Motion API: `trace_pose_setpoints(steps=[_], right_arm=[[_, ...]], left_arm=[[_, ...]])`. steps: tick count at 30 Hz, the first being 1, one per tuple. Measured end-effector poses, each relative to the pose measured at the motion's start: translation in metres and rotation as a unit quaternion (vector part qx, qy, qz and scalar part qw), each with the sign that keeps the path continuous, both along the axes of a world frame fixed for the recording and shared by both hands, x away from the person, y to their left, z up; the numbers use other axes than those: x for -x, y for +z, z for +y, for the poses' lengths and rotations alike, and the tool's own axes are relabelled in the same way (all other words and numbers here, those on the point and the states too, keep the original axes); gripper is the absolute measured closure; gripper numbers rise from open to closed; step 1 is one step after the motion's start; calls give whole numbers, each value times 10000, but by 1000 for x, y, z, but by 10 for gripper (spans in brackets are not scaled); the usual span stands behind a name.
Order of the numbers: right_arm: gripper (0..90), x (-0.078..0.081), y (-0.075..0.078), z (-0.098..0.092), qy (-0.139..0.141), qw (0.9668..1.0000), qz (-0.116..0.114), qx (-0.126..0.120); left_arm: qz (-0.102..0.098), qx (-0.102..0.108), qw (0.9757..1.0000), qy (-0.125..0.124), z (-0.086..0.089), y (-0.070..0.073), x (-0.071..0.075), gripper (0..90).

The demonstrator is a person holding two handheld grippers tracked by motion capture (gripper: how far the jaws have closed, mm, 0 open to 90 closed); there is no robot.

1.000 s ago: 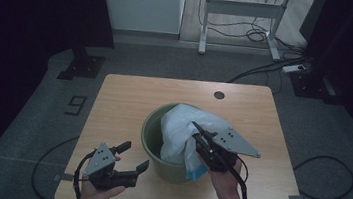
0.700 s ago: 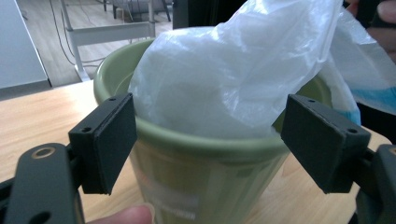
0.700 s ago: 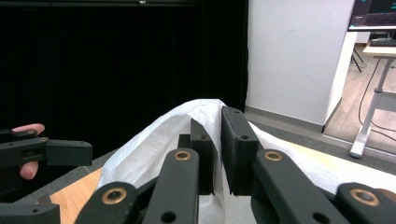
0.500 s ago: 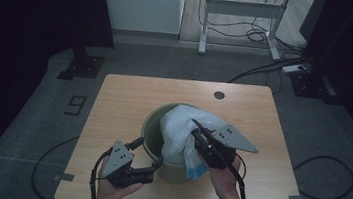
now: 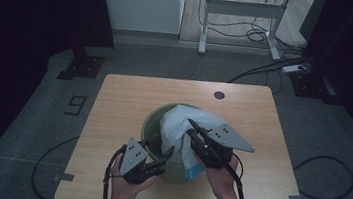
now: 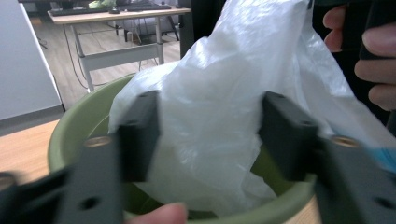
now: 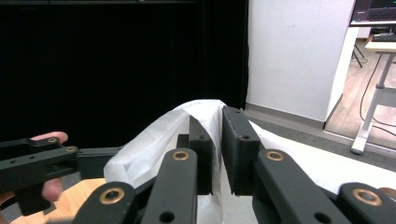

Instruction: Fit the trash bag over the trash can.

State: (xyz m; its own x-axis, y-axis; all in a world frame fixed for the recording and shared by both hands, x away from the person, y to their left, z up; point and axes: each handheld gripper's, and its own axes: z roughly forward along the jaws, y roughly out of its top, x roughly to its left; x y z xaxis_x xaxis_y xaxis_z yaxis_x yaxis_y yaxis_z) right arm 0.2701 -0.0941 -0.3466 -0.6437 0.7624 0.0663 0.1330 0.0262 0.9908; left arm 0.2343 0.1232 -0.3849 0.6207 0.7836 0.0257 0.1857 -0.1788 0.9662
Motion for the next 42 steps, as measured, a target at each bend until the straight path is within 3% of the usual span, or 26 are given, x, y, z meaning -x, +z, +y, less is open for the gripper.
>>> trace_pose_setpoints(steps=[3, 11, 15, 18, 20, 23, 29, 33, 42], right_arm=[[799, 0, -2, -2, 34, 10000, 18, -18], [706, 4, -7, -5, 228, 9997, 7, -21], [505, 13, -12, -5, 223, 9997, -21, 108], [363, 31, -18, -7, -22, 9998, -113, 172], [316, 44, -25, -7, -250, 9990, -225, 282], [312, 58, -38, -12, -504, 9979, -269, 289], [276, 73, -66, -14, -605, 9980, -17, 199], [270, 87, -84, -18, -779, 9968, -152, 92], [249, 90, -109, -22, -920, 9952, 118, 297]], left_arm=[[142, 41, 9998, -131, -1, 2, -4, 689], [159, 181, 9989, -392, 4, 2, -10, 882], [78, 196, 9991, -355, 7, 5, -11, 900], [56, 254, 9990, -356, 10, 7, -12, 900], [56, 306, 9991, -281, 12, 8, -14, 900], [82, 412, 9988, -242, 14, 9, -15, 900], [104, 406, 9988, -238, 15, 13, -18, 900], [139, 420, 9988, -191, 14, 14, -20, 900], [176, 476, 9986, -170, 11, 15, -22, 900]])
